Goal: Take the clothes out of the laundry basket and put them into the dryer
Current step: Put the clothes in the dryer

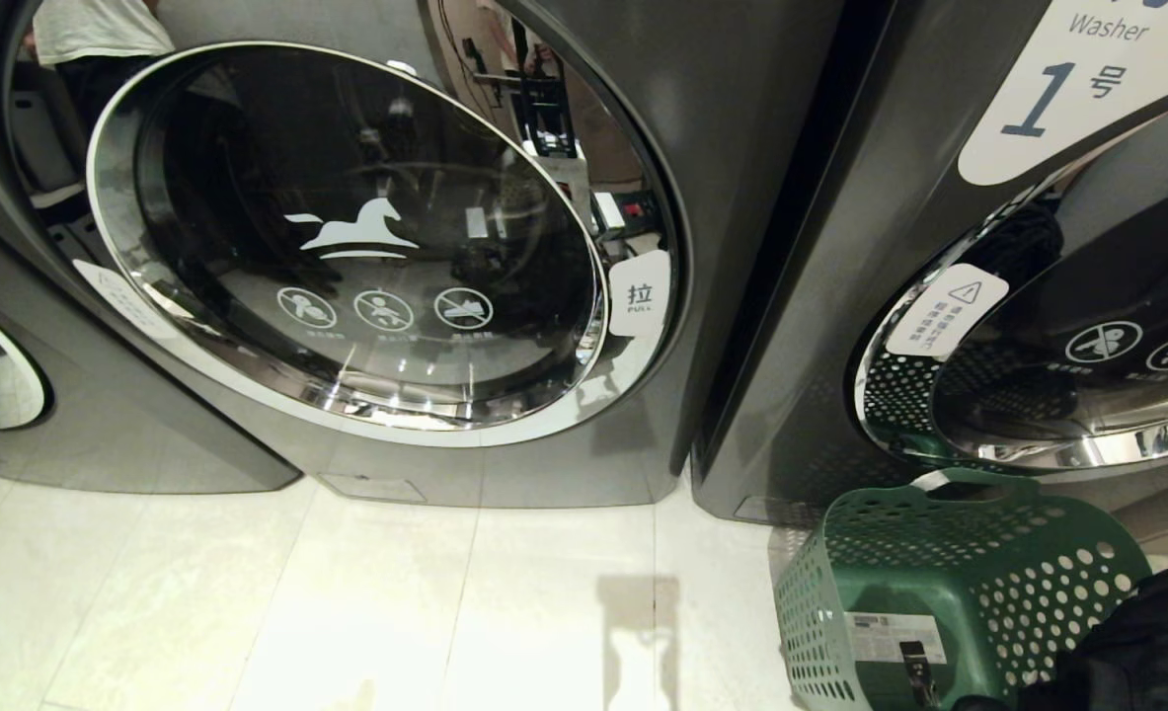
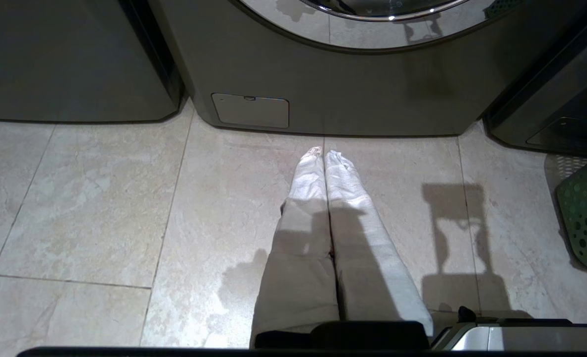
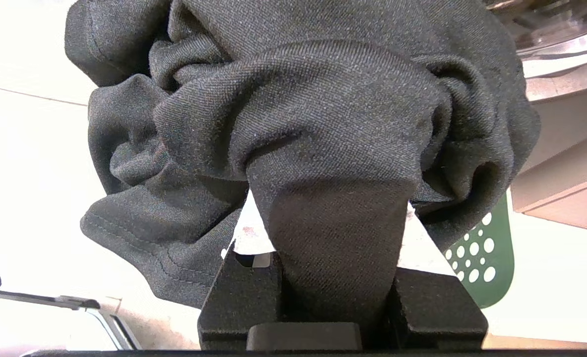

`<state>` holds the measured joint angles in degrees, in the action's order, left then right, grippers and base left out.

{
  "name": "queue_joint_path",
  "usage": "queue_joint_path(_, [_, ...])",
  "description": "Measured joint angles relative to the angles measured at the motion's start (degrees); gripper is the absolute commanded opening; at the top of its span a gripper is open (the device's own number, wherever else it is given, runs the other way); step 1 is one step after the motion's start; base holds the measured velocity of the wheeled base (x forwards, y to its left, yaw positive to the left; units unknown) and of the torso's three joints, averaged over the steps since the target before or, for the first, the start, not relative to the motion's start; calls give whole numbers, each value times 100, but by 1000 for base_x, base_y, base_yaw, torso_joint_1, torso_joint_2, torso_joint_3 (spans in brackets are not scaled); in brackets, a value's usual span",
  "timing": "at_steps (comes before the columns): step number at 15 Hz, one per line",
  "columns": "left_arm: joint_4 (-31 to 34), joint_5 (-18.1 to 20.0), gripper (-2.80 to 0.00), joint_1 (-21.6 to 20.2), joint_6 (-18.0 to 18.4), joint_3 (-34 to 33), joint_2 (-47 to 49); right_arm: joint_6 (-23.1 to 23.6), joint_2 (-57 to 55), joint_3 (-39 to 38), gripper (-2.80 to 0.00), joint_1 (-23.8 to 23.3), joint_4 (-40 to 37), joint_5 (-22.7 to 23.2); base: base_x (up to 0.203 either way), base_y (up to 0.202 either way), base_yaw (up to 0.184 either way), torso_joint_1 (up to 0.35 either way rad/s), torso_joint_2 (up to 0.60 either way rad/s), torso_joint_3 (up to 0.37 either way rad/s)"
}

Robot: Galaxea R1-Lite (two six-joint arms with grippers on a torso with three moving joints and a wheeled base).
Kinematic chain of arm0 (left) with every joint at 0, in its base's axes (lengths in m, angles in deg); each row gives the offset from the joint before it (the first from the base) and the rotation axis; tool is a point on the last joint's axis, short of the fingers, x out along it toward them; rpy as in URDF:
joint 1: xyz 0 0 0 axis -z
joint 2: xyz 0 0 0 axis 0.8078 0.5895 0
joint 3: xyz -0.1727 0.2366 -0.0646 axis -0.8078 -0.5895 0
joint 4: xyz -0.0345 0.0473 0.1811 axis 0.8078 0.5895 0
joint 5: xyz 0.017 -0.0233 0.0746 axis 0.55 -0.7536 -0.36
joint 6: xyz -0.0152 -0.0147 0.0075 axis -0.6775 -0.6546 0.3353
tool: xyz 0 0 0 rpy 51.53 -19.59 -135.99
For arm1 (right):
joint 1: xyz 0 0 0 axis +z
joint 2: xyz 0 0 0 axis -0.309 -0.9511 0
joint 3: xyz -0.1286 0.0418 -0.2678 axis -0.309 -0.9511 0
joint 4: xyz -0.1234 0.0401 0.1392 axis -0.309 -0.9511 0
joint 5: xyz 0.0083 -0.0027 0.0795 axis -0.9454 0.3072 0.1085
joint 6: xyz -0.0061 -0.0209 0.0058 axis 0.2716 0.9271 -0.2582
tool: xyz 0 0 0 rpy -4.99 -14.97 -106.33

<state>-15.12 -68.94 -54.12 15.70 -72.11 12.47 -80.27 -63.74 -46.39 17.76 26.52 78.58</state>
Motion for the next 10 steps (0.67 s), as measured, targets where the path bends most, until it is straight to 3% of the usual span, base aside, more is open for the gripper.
queue_joint_path(10, [0, 0, -280, 0, -2, 0, 0, -65, 63, 0, -280, 6, 77, -11, 0, 0, 0, 0, 0, 0])
